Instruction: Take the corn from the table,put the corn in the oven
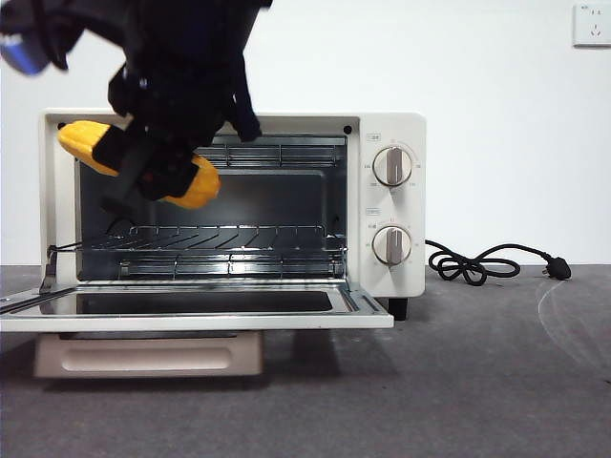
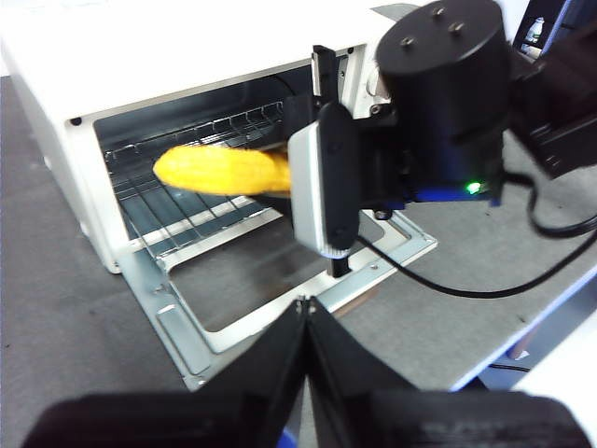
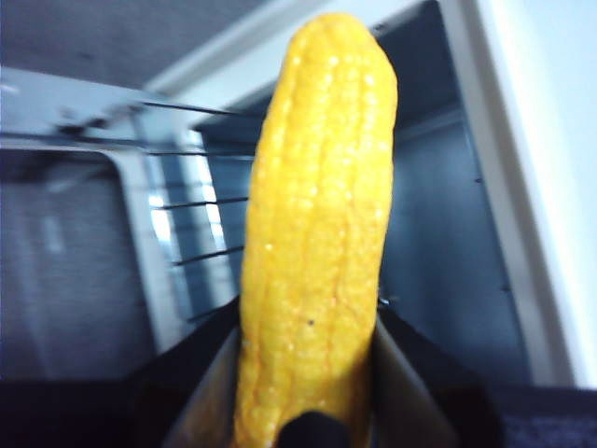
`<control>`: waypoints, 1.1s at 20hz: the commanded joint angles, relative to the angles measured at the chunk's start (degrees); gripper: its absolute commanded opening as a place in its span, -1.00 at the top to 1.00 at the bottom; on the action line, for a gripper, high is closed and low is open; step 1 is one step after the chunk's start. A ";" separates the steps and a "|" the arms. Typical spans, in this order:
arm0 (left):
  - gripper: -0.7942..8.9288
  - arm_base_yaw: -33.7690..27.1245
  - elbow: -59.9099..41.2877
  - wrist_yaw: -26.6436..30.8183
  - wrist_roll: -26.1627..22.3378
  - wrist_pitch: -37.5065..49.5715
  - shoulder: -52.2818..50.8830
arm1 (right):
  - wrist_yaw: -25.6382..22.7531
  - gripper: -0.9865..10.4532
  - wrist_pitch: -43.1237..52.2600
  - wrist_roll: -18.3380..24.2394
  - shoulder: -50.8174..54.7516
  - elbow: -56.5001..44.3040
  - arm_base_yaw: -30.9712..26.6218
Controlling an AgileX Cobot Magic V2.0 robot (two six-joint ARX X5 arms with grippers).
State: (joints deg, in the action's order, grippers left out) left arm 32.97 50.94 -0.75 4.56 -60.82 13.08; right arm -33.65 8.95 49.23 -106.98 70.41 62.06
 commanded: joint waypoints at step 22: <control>0.85 0.13 -0.07 0.72 0.50 -0.46 -0.31 | 2.91 -0.01 -4.44 -0.96 -1.64 0.39 -8.79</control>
State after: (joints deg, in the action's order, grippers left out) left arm 32.97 50.94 -0.14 4.58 -61.39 13.08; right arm -30.74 4.08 49.52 -107.63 70.52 53.06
